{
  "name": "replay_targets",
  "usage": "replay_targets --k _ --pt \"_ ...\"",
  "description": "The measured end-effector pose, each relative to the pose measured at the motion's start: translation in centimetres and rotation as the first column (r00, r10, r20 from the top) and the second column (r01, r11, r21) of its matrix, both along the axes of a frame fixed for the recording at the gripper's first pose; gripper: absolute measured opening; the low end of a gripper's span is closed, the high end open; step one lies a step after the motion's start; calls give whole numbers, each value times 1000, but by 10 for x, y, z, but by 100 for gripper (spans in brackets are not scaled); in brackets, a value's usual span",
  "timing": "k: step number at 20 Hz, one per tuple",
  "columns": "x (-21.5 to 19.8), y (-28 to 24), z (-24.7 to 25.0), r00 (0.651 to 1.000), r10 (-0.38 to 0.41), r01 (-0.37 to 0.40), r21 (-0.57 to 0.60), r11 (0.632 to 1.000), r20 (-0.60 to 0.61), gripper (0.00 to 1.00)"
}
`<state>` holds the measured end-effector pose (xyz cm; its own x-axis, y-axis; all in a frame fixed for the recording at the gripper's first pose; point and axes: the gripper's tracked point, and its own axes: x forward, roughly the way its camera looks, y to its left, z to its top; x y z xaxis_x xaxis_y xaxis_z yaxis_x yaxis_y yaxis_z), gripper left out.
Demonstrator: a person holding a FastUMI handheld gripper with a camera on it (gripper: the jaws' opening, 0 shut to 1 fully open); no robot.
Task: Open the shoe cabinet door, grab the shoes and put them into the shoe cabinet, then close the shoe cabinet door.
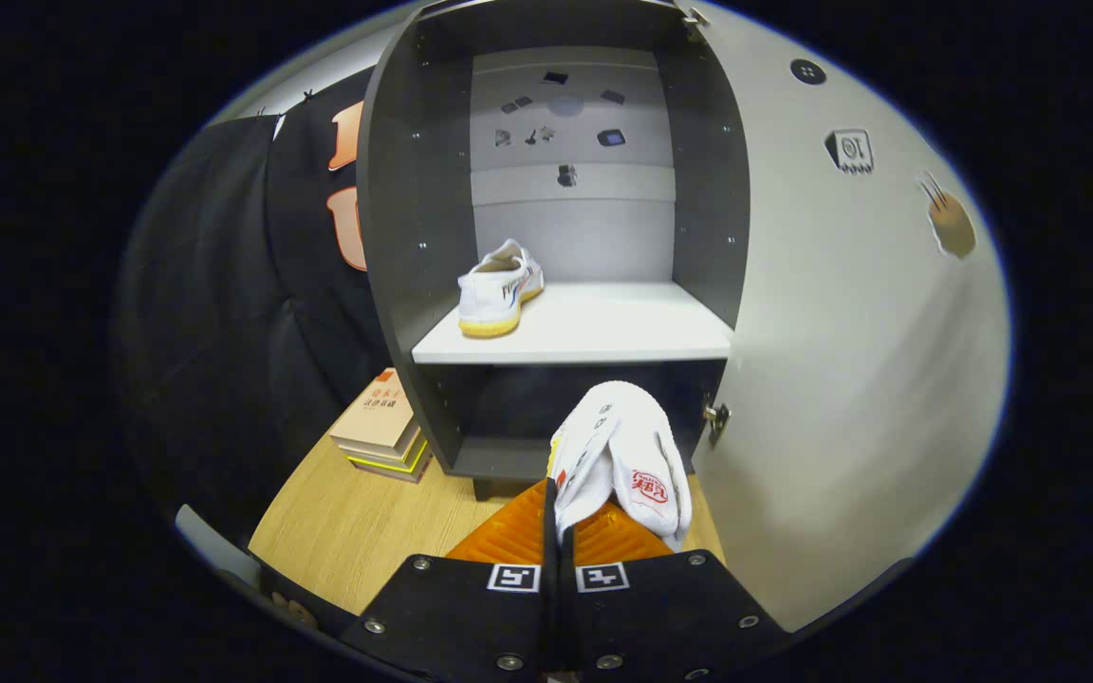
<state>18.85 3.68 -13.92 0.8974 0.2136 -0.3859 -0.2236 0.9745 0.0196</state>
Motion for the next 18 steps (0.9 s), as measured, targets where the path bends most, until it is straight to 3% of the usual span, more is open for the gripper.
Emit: replay_targets --k 8,18 --pt "117 10 69 994 44 -37 -64 997 105 0" --pt "256 21 58 997 67 -62 -134 989 31 0"
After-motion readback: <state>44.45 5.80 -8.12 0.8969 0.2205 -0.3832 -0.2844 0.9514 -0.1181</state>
